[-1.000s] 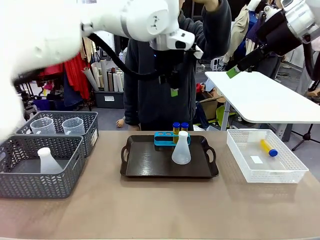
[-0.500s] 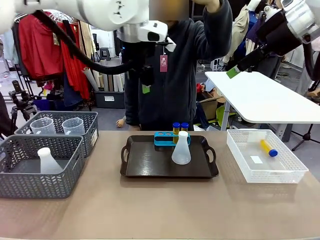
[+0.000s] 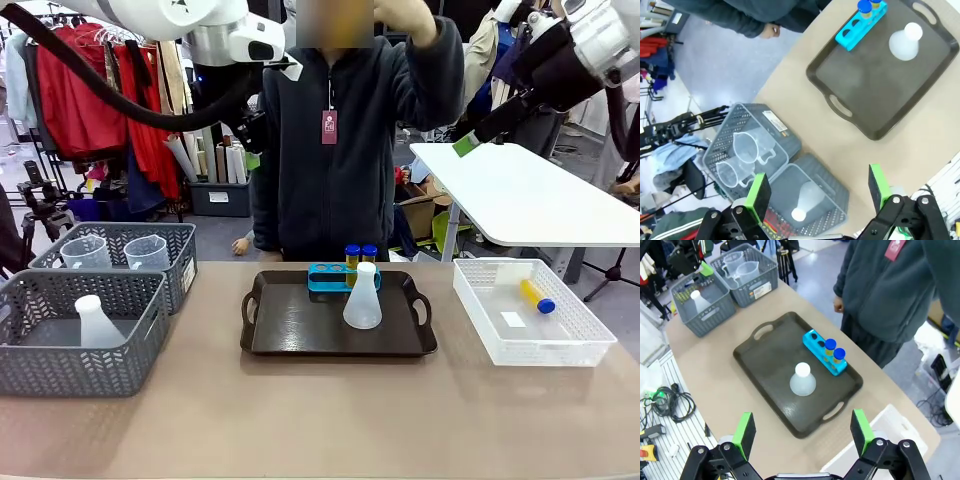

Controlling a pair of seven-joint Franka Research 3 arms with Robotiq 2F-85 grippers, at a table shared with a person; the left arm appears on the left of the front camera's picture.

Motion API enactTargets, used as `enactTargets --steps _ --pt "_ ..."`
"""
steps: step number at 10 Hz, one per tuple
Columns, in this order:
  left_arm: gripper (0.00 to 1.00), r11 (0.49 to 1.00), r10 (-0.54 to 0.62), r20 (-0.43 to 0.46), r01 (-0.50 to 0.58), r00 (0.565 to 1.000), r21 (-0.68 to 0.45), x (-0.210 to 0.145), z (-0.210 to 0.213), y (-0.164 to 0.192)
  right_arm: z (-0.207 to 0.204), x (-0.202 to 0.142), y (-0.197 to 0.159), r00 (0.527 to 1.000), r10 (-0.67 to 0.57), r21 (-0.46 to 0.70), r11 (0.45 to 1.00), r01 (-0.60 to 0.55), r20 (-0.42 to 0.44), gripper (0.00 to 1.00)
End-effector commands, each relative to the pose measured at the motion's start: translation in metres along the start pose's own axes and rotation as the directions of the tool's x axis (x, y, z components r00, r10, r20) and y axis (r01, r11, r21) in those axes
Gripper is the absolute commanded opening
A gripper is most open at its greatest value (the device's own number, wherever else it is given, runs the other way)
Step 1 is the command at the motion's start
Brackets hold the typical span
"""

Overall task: Prepare the laboratory tools.
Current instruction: Pick up one Large Measuring Cup and place it on the Handle tray.

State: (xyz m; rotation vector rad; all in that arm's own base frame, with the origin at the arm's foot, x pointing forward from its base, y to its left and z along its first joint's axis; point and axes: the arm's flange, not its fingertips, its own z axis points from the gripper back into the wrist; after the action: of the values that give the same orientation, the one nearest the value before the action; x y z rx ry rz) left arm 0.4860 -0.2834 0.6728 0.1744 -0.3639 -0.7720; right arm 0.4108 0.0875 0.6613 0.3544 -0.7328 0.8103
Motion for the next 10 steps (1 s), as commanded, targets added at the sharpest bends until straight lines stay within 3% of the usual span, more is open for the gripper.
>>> enactTargets --steps 1,4,7,10 --pt "1.0 1.0 -0.006 0.004 0.006 1.0 0.004 -0.001 0.004 -0.002 -0.001 -0.001 0.0 1.0 -0.001 0.018 1.0 0.001 0.019 1.0" --pt "1.0 1.0 -0.006 0.003 0.006 1.0 0.0 0.001 0.002 -0.003 -0.001 -0.001 0.0 1.0 -0.001 0.018 1.0 0.001 0.019 1.0" --pt "1.0 0.973 0.219 -0.061 -0.222 0.974 -0.057 -0.012 -0.035 0.056 -0.001 -0.001 0.0 1.0 -0.001 0.018 1.0 0.001 0.019 1.0" --pt "1.0 0.907 0.4 -0.094 -0.408 0.912 -0.104 -0.035 -0.075 0.103 -0.001 -0.001 0.0 1.0 -0.001 0.018 1.0 0.001 0.019 1.0"
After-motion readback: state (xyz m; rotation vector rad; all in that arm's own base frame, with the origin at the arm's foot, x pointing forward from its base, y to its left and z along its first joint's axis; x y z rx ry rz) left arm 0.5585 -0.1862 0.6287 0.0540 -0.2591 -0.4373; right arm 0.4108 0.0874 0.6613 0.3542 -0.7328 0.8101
